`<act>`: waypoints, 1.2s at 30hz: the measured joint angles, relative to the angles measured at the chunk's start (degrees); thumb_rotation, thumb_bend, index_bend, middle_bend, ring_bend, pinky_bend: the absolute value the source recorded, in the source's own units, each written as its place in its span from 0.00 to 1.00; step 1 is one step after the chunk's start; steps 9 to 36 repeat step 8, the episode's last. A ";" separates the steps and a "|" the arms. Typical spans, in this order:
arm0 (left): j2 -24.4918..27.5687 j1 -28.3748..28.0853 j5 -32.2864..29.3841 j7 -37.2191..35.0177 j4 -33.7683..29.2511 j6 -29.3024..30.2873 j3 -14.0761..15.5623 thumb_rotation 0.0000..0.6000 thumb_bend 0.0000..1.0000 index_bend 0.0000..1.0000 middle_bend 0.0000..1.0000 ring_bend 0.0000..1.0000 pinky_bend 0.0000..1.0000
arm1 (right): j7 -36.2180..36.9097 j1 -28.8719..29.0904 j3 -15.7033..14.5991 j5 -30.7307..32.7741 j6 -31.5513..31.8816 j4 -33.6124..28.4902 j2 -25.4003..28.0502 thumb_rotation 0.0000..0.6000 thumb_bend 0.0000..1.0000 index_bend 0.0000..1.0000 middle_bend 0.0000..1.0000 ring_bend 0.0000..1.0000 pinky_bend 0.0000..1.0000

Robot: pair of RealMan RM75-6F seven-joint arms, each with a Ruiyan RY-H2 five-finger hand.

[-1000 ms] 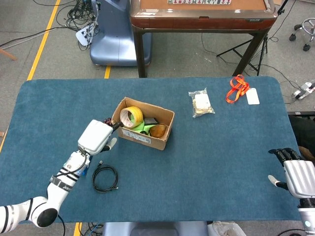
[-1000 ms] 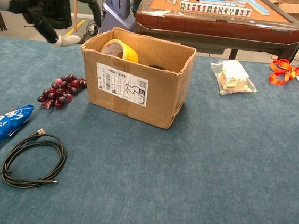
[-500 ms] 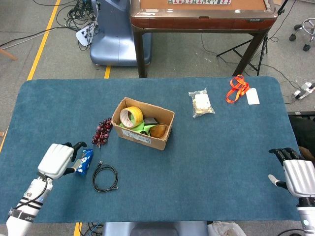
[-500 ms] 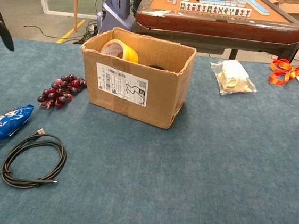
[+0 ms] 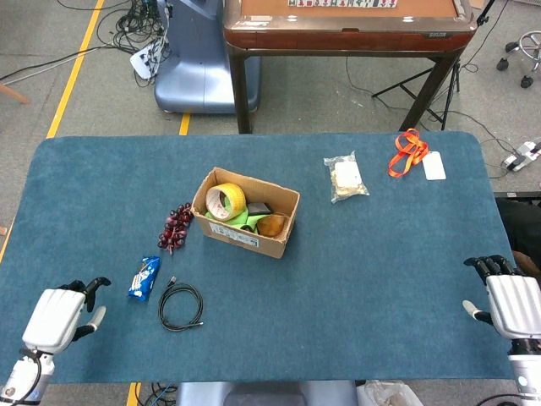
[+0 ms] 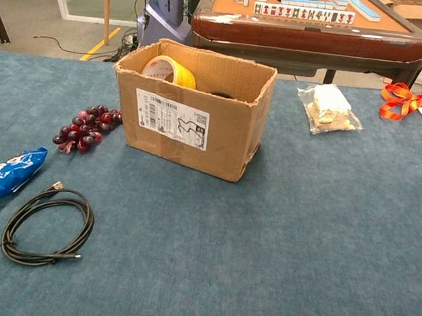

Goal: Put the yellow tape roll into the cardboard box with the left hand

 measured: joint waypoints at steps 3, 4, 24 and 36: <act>-0.54 1.27 1.45 -0.71 1.50 0.01 1.03 1.00 0.34 0.34 0.66 0.47 0.61 | -0.26 0.16 0.03 0.70 -0.54 0.36 -0.35 1.00 0.08 0.33 0.34 0.22 0.52; -0.65 1.55 1.59 -1.15 1.94 -0.07 1.15 1.00 0.34 0.34 0.66 0.47 0.61 | -0.30 0.22 0.05 0.95 -0.74 0.49 -0.44 1.00 0.08 0.33 0.34 0.22 0.52; -1.12 2.70 2.28 -2.70 3.50 -0.45 1.38 1.00 0.34 0.34 0.66 0.47 0.61 | -0.37 0.62 0.20 2.40 -1.92 1.15 -0.75 1.00 0.08 0.33 0.34 0.22 0.52; -1.12 2.70 2.28 -2.70 3.50 -0.45 1.38 1.00 0.34 0.34 0.66 0.47 0.61 | -0.37 0.62 0.20 2.40 -1.92 1.15 -0.75 1.00 0.08 0.33 0.34 0.22 0.52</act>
